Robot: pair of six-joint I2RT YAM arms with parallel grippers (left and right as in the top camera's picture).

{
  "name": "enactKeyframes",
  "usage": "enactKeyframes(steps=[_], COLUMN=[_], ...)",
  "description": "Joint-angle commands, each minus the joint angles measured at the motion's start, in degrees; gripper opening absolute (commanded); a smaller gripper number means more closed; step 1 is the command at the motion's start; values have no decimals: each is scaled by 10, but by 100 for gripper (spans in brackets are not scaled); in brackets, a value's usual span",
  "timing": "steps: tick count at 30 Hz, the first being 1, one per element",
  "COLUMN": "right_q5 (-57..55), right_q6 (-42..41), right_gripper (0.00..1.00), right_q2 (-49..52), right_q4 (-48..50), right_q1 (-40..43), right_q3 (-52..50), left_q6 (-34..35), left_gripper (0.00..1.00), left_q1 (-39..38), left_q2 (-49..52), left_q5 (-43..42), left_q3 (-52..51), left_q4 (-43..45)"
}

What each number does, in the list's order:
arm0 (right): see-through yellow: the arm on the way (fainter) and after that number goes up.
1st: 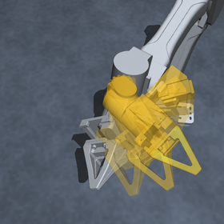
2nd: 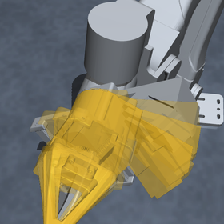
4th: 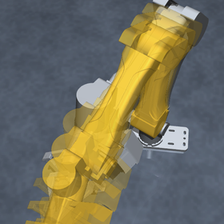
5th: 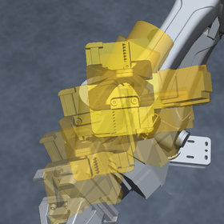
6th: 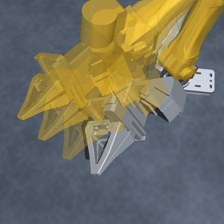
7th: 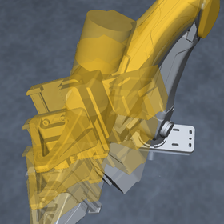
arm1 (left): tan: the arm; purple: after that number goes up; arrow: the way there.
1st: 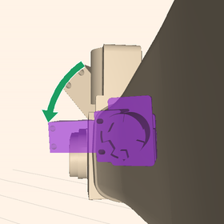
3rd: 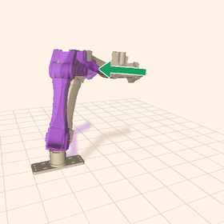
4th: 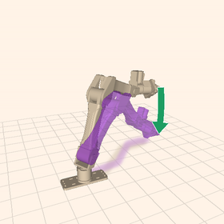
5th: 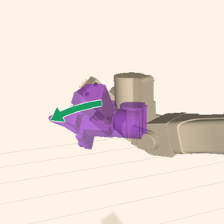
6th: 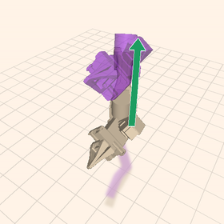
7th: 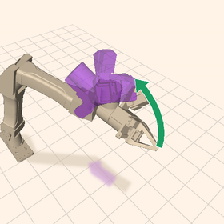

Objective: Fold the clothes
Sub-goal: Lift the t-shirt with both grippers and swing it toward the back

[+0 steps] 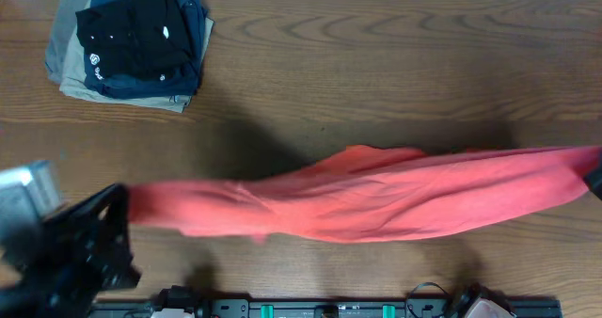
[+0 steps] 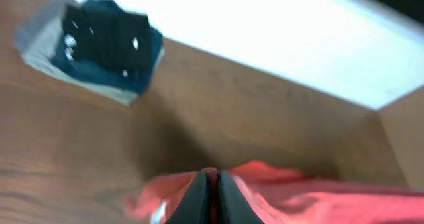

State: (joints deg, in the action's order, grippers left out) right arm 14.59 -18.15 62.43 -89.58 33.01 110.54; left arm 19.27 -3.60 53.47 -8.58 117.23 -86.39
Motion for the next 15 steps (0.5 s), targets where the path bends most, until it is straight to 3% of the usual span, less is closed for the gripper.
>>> enactKeyframes(steps=[1, 7, 15], right_q5=[-11, 14, 160], right_q6=[12, 14, -53], right_gripper=[1, 1, 1], right_q2=[12, 60, 189], right_q4=[-3, 37, 205], right_q1=[-9, -8, -16], right_q3=[7, -4, -7], left_q6=[8, 10, -1], left_gripper=[6, 6, 6], left_q1=[-1, -1, -1], left_q2=[17, 84, 280], left_q5=[31, 31, 31], left_q3=[-7, -83, -96], left_q4=[-9, 34, 259])
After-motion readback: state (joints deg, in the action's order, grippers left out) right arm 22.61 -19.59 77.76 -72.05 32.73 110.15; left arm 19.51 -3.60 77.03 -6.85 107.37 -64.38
